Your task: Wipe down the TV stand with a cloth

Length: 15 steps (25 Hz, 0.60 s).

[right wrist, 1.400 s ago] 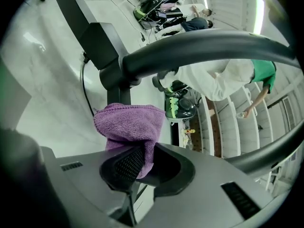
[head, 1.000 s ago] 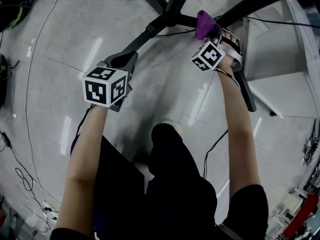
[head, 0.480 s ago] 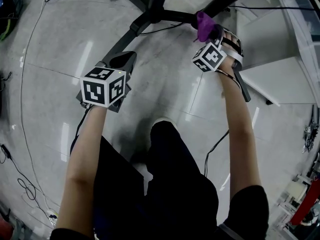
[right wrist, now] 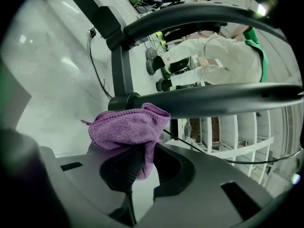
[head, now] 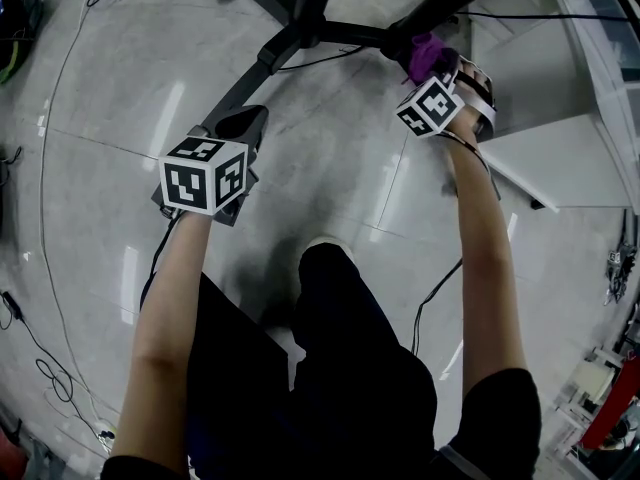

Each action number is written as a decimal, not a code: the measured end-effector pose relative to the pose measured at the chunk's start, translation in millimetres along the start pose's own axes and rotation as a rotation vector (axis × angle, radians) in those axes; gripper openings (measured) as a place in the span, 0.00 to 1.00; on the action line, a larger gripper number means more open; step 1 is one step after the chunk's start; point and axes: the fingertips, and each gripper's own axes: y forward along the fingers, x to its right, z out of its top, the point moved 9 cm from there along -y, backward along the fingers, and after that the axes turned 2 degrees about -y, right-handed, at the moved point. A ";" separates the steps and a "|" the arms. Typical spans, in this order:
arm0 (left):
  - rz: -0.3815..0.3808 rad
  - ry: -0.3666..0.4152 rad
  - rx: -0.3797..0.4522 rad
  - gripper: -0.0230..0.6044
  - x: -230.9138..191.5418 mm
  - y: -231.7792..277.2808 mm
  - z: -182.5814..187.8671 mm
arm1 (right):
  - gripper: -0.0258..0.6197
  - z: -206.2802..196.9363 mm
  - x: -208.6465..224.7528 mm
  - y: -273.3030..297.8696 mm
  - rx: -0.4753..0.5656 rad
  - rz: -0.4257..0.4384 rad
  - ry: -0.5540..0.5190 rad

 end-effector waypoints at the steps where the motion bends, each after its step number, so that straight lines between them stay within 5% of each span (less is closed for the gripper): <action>1: 0.000 -0.002 0.001 0.05 -0.5 -0.4 0.1 | 0.14 1.2 -2.7 1.3 -0.006 0.008 -0.027; 7: -0.003 -0.005 0.007 0.05 -4.6 -3.6 -0.2 | 0.14 2.2 -11.1 1.5 -0.024 0.035 -0.187; 15: -0.036 0.005 0.000 0.05 4.7 4.4 -2.1 | 0.15 -13.1 -16.6 -9.7 -0.031 0.060 -0.215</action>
